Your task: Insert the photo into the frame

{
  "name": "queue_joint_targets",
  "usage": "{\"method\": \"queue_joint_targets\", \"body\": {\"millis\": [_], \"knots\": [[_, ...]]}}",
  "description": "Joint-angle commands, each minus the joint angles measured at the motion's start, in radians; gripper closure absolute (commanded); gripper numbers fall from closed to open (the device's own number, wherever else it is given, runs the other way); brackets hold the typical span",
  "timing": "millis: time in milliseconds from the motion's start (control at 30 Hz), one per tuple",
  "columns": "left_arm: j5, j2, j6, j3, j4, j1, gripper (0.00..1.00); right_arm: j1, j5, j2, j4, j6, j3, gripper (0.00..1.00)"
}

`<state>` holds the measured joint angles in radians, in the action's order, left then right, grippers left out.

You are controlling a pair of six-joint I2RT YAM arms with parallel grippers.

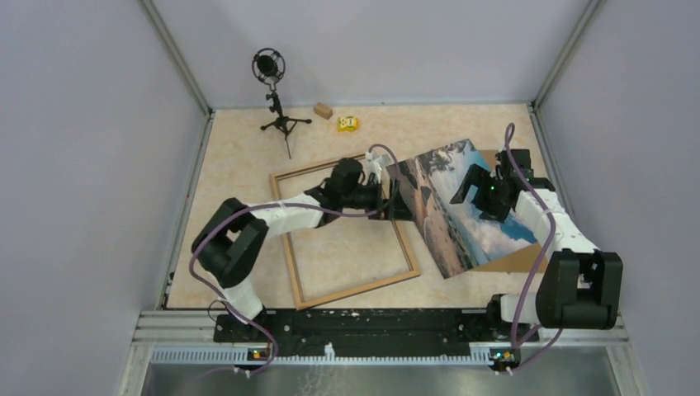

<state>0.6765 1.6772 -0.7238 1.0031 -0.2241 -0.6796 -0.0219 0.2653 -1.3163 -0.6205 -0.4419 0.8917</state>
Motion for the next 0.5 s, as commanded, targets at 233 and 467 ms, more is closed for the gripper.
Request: {"method": "queue_joint_targets", "body": {"millis": [233,467], "knots": [[-0.355,0.286,-0.253,0.152,-0.261,-0.248,0.02,-0.239,-0.052,-0.066,0.238,-0.009,-0.069,0.01],[-0.471,0.401,-0.266,0.244,-0.277,-0.296,0.02,-0.298,-0.024,-0.06,0.297,-0.003,-0.101,0.01]]}}
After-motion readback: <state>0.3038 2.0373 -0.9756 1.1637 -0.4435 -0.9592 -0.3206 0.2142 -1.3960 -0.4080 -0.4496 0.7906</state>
